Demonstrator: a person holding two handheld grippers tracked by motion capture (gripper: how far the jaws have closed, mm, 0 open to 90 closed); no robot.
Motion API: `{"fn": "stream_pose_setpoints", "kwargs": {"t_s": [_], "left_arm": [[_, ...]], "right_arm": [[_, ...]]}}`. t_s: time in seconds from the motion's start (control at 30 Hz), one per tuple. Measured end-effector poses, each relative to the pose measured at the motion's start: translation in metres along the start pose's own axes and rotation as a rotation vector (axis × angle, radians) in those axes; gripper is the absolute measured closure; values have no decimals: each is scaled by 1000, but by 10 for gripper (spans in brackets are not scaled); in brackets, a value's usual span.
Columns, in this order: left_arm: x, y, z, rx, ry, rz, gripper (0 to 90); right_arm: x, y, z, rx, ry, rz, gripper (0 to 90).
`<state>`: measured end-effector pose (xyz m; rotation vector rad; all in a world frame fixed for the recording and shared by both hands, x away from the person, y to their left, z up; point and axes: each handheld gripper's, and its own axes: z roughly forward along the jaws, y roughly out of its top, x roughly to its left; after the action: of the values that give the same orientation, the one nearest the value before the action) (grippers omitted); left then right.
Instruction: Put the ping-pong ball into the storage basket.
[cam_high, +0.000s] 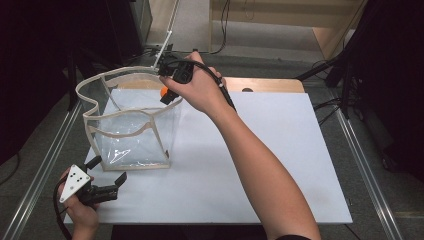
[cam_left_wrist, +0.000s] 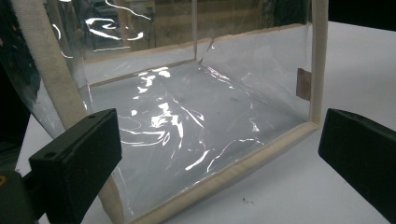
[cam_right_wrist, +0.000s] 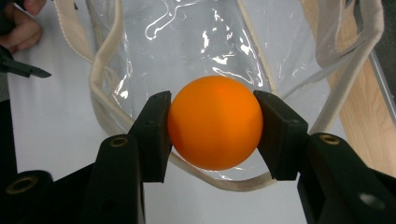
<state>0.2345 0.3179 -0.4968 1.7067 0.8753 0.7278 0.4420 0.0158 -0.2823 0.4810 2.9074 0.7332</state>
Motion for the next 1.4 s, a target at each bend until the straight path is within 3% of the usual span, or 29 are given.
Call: {"fn": "stream_pose_setpoints", "kwargs": {"t_s": [0.2,0.33,0.67,0.8,1.0,1.4], "left_arm": [[0,0,0,-2,-1,0,0],[0,0,0,-3,-2,0,0],[0,0,0,2,1,4,0],[-1,0,0,0,3,2,0],[-1,0,0,1,3,2,0],[-1,0,1,1,3,3,0]], "right_arm": [[1,-2,-6,-19,-20,26,363],[4,-5,-12,-28,-58,19,289],[8,-25,-25,-53,-82,32,86],[9,-35,-23,-41,-67,46,0],[9,-48,-19,-27,-41,55,0],[10,-71,-13,-30,-34,75,0]]}}
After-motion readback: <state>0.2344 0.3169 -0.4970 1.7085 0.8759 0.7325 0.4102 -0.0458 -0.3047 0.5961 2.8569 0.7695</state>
